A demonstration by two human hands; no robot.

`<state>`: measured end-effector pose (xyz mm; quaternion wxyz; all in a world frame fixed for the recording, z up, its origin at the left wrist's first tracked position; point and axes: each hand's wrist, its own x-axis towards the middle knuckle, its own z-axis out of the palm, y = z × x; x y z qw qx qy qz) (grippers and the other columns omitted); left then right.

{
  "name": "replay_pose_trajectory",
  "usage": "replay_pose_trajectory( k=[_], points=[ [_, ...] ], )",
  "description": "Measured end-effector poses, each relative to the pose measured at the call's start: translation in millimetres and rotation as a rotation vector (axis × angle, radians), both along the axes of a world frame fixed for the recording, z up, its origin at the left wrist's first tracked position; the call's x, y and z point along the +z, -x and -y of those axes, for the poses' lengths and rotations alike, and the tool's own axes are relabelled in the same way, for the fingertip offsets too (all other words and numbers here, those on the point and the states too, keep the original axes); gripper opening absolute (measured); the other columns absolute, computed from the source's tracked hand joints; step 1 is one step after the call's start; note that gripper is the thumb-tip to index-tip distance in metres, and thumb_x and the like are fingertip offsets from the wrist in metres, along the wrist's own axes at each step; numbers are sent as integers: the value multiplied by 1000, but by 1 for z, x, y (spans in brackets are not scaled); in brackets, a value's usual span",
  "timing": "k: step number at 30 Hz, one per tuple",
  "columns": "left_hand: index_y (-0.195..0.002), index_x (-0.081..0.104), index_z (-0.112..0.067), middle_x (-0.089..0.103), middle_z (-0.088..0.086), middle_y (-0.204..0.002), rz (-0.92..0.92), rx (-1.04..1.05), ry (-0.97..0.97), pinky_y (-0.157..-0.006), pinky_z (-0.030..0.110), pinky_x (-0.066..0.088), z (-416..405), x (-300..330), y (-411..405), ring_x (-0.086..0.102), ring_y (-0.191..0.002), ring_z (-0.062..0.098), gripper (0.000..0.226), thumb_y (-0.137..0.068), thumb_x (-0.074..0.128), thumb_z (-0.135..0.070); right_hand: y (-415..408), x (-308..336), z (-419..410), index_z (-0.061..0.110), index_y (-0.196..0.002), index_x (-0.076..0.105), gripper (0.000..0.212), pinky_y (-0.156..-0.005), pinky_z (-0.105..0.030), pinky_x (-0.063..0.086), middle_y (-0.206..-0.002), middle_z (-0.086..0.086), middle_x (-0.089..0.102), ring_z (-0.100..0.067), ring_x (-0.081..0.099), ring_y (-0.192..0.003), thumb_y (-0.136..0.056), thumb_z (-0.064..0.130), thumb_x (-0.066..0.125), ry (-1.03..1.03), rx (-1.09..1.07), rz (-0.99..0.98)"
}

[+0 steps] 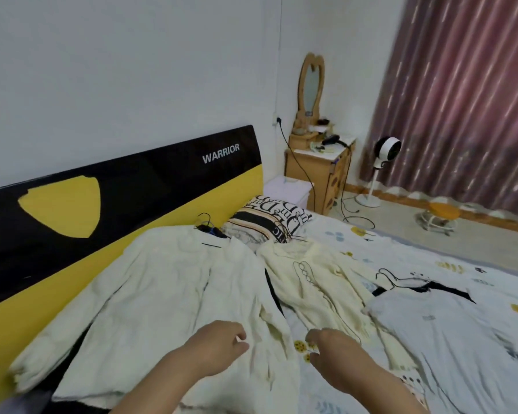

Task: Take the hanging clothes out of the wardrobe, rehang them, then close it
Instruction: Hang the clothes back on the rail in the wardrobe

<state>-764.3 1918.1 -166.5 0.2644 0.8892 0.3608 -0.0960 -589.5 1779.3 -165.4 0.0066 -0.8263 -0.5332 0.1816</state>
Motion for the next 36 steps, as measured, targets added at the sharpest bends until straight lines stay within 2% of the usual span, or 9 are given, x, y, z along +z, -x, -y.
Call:
replay_pose_trajectory(
  k=[7,10,14,18,22,28,30,32,36],
  points=[
    [-123,55,-24,58,-6,-122,25,-27,-11,-87,20,39,-124,-8,45,53,-104,11,34,-95,43,-38,51,-16,-128,20,-132,46,37,-85,-28,36,-131,-4,51,-21,46,-122,-97,28,41,-58,-45,-51],
    [-121,56,-23,58,-7,-121,25,-19,-15,-86,20,38,-173,-16,59,53,-108,12,32,-95,43,-37,64,-26,-172,23,-135,43,38,-95,-25,36,-132,-2,49,-18,43,-125,-97,28,41,-53,-69,-73],
    [-118,57,-24,55,-9,-104,42,-7,5,-81,17,39,-226,-33,72,49,-90,8,29,-95,43,-37,66,-44,-216,23,-133,46,37,-95,-26,37,-132,-2,51,-18,45,-124,-97,28,41,-22,-100,-77],
    [-90,50,-36,51,-17,-89,76,38,0,-75,16,37,-269,-55,70,50,-85,5,8,-94,43,-36,52,-65,-250,23,-130,48,35,-94,-27,38,-129,-3,51,-20,44,-122,-96,27,40,9,-125,-24],
    [-74,39,-40,49,-19,-79,95,91,-64,-79,16,40,-309,-80,59,52,-88,3,21,-94,42,-35,28,-86,-287,23,-129,47,34,-92,-29,38,-128,-2,49,-20,45,-119,-97,26,38,0,-137,36],
    [-83,39,-40,47,-15,-86,140,145,-156,-74,16,34,-371,-126,25,52,-94,6,17,-96,40,-29,-27,-131,-361,17,-129,46,33,-92,-30,43,-128,-4,49,-22,46,-118,-97,24,38,-13,-161,43],
    [-103,51,-36,51,-15,-99,160,195,-191,-82,16,36,-390,-143,10,53,-108,6,15,-96,40,-29,-49,-148,-387,16,-131,44,35,-93,-31,43,-130,-5,48,-22,45,-119,-98,25,38,-12,-170,41],
    [-121,51,-27,53,-9,-119,133,212,-241,-93,20,37,-408,-160,-8,50,-116,10,27,-96,41,-27,-70,-165,-412,15,-133,40,36,-95,-32,42,-131,-6,45,-23,43,-120,-98,25,37,-2,-178,56],
    [-132,49,-18,37,5,-146,91,218,-361,-105,33,35,-452,-185,-36,37,-132,23,41,-92,50,-23,-104,-202,-456,14,-139,29,45,-98,-34,40,-138,-7,39,-25,40,-126,-97,27,40,29,-162,149]
  ],
)
